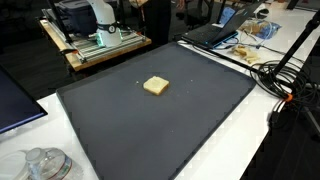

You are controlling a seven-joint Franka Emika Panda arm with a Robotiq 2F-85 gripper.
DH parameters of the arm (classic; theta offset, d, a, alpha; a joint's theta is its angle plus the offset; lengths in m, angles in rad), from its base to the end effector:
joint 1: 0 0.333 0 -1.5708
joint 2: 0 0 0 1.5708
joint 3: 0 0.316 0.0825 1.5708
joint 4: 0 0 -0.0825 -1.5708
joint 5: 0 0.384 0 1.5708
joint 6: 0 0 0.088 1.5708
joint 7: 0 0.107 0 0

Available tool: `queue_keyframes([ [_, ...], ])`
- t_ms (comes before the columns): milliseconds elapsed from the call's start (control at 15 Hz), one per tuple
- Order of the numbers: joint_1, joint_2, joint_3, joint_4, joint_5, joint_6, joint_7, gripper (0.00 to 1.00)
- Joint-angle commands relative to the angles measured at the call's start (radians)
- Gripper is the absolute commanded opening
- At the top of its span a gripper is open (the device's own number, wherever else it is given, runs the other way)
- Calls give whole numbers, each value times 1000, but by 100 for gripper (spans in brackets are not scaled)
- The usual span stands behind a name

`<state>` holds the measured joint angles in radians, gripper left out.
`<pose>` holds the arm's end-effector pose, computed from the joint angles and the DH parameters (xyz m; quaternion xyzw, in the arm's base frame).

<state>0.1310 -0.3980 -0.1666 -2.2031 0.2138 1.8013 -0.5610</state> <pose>0.4353 -0.0054 0.5405 -0.9613 -0.2395 -0.0341 0.1314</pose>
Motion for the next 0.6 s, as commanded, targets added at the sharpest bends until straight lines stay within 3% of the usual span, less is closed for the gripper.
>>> queue_keyframes([
  [0,-23,2,19,3,8,-3,-6,4],
  [200,-15,41,17,5,30,-11,-16,1],
  [533,-14,95,63,-44,26,106,14,1],
])
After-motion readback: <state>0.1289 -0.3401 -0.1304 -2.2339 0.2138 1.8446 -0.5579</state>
